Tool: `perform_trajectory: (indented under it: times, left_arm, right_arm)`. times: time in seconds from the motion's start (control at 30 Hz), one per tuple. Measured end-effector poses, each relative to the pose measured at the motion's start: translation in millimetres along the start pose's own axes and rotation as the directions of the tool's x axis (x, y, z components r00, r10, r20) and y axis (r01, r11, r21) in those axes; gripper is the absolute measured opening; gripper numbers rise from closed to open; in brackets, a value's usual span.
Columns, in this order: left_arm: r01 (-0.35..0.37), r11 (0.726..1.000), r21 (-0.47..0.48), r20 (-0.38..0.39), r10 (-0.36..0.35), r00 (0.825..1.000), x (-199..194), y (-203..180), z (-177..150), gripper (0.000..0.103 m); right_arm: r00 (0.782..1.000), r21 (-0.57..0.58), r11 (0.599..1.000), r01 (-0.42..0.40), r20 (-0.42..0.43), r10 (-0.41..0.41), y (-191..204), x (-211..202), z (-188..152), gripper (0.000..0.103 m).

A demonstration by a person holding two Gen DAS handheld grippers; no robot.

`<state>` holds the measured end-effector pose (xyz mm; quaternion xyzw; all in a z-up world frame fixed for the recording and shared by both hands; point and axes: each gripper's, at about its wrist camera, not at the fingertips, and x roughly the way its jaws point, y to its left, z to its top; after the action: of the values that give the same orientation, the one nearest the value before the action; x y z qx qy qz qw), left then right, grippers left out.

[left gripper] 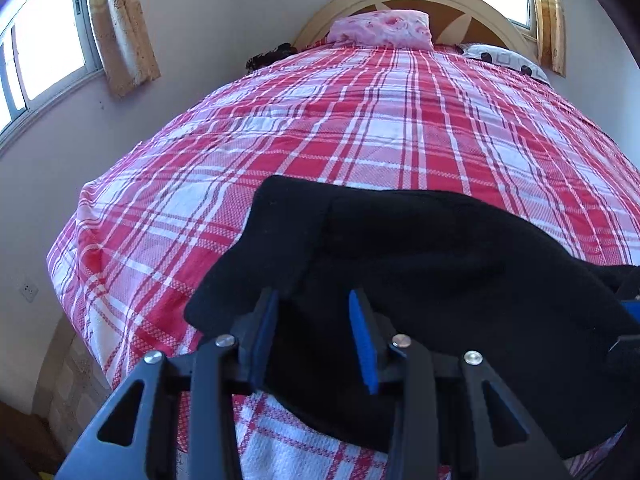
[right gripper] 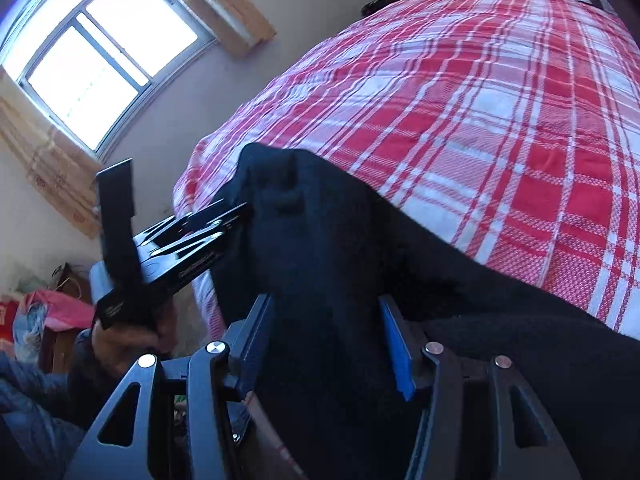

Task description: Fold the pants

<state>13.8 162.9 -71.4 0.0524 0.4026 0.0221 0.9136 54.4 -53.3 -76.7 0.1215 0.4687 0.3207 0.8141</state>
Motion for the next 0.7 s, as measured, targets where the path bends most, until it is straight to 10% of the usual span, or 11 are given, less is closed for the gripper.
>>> perform_trajectory:
  times: [0.43,0.7]
  left_arm:
    - [0.019,1.0,-0.022,-0.021,-0.02,1.0,2.3,1.1,3.5,0.041]
    - [0.017,1.0,-0.007,-0.026,-0.017,1.0,3.6,0.0,4.1,0.043]
  right_arm:
    - [0.977,0.097,0.987,-0.131,-0.159,0.145,-13.8,23.3,24.2,0.067]
    - [0.945,0.348,0.879,-0.326,0.101,0.31,-59.9,33.8,42.5,0.068]
